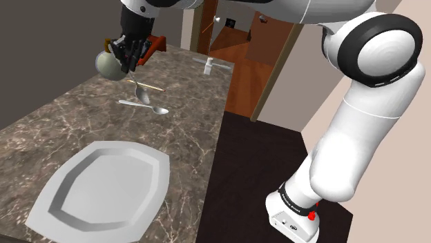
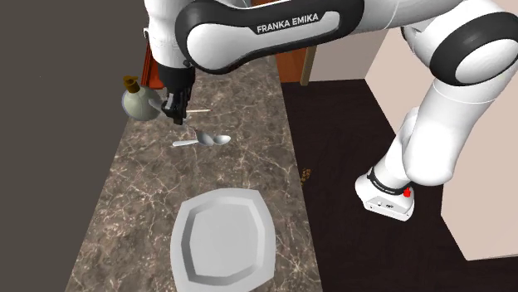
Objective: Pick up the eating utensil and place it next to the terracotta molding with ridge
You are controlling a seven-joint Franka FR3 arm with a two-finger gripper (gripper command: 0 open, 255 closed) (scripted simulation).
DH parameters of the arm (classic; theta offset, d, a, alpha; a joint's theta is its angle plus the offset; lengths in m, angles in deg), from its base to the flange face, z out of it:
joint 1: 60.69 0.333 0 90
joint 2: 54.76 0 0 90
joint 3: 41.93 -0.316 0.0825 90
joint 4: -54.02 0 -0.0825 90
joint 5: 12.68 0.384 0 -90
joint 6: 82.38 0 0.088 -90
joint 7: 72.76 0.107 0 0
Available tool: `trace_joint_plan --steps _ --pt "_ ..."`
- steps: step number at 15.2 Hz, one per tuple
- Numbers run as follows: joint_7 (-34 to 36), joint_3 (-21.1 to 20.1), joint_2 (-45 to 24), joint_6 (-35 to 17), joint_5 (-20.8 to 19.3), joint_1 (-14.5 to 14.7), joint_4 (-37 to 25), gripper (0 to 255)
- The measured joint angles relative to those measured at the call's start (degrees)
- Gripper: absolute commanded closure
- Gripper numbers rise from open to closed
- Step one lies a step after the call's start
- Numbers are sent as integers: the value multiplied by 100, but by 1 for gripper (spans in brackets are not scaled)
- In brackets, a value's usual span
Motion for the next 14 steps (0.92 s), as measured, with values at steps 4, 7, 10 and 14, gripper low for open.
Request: trace_joint_plan --steps 4,7,10,14 --pt "-476 168 -243 180 71 -280 -370 255" --pt "-819 285 -480 299 112 -487 -684 255" --pt "-1139 391 -727 493 153 -692 -1074 255" --pt "-1521 514 -1200 789 169 -932 -1786 255"
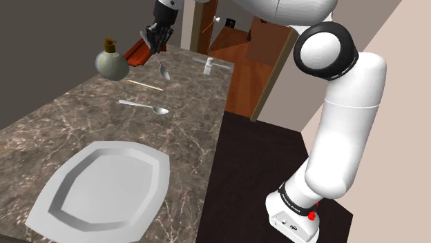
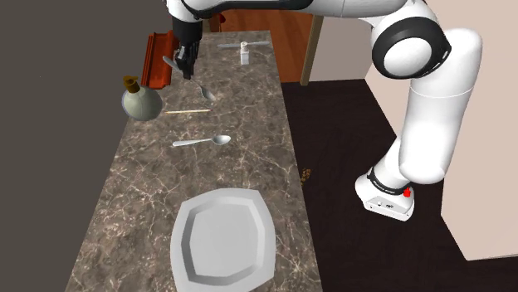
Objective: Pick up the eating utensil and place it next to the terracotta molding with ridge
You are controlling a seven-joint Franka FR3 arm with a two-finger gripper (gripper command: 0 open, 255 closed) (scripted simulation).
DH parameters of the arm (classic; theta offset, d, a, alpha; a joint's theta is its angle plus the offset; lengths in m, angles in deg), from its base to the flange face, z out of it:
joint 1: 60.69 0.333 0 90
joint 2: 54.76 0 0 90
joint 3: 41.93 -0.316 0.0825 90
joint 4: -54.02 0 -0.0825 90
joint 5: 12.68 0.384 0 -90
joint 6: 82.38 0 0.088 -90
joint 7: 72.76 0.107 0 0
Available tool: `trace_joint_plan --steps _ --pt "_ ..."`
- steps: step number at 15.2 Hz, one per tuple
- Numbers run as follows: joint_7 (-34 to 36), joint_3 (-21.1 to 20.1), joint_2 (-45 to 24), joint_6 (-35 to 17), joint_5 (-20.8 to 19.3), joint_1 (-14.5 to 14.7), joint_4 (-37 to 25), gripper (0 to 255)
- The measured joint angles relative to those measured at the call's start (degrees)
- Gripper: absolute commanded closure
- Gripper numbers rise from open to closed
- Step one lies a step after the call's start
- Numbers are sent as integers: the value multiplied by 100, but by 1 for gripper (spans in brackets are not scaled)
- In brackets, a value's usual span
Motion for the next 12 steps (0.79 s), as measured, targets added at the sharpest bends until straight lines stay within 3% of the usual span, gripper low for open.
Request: trace_joint_plan --steps 5,7,9,12 --pt "-395 127 -884 552 -33 -234 -1359 255" --pt "-522 171 -1405 993 -67 -293 -2308 255" --pt "-630 191 -1574 1017 -62 -370 -2469 255" --pt "-702 193 -1492 745 -38 -428 -2104 255"
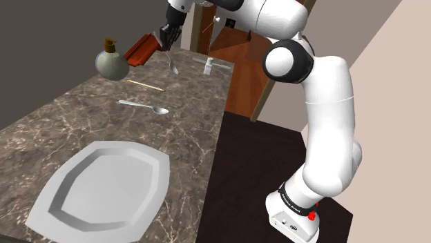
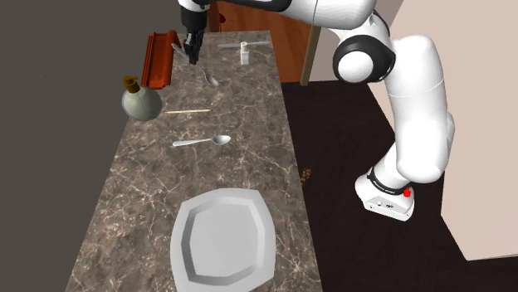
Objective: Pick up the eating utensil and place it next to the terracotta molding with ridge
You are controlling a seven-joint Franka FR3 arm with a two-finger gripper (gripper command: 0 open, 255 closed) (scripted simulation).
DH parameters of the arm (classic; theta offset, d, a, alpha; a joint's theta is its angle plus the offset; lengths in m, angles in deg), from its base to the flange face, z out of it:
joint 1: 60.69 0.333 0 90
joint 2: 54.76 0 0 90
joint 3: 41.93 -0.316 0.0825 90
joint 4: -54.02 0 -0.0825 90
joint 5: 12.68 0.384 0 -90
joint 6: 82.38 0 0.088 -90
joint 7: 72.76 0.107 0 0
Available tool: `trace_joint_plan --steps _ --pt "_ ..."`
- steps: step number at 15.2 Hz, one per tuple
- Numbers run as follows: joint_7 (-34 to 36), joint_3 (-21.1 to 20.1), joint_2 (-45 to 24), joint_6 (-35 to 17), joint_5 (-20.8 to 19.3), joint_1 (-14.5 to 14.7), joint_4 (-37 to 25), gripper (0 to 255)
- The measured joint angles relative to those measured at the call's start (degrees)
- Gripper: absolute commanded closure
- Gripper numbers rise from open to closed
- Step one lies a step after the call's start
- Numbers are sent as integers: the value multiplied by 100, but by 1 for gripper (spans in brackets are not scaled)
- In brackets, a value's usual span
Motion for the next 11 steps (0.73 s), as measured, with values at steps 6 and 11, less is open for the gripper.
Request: trace_joint_plan --steps 6,11 --pt "-84 -7 230 -623 46 -62 862 255" --pt "-150 -7 297 -1053 71 -97 1365 255"
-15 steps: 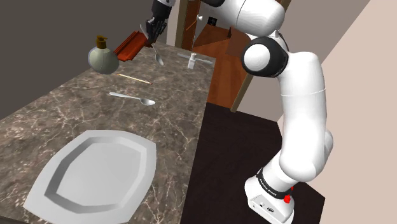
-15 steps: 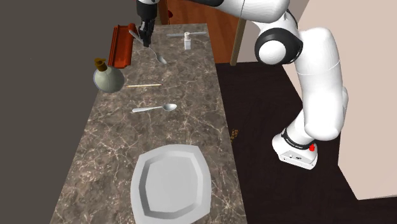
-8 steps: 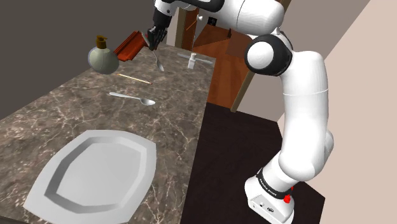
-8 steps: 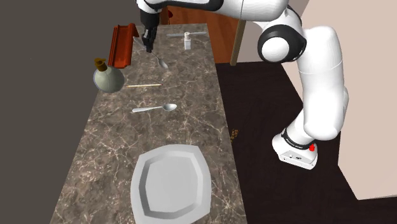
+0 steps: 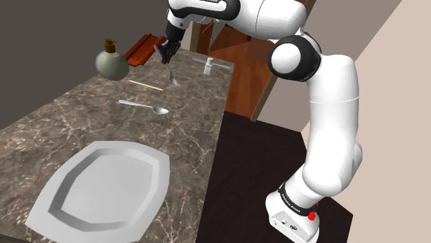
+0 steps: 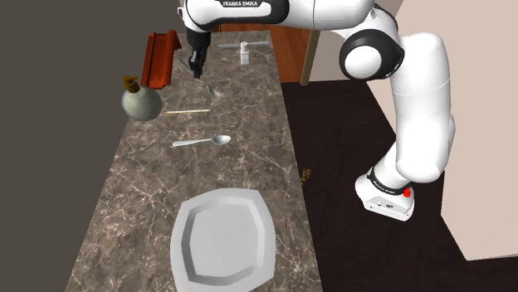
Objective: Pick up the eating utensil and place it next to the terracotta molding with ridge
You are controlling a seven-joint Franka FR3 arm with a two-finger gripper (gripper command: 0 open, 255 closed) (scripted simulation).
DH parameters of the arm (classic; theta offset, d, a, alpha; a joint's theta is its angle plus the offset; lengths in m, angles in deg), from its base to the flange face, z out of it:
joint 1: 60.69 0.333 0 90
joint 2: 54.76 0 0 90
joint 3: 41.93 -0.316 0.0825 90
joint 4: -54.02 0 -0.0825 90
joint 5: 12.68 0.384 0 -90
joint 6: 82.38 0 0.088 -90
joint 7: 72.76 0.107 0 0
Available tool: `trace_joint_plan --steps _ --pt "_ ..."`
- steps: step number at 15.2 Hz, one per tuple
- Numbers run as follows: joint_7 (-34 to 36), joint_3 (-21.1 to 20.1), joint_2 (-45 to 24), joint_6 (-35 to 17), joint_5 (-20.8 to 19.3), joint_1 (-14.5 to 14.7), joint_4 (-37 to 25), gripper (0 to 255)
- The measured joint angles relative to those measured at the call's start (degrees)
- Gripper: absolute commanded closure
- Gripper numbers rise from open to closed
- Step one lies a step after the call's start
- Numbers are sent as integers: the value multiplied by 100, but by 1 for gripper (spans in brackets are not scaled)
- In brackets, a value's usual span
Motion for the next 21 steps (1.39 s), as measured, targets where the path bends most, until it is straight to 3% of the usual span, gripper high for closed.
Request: trace_joint_plan --steps 14,21 --pt "-149 1 -61 -1013 42 -39 962 255" --pt "-160 3 -101 -1088 40 -38 997 255"
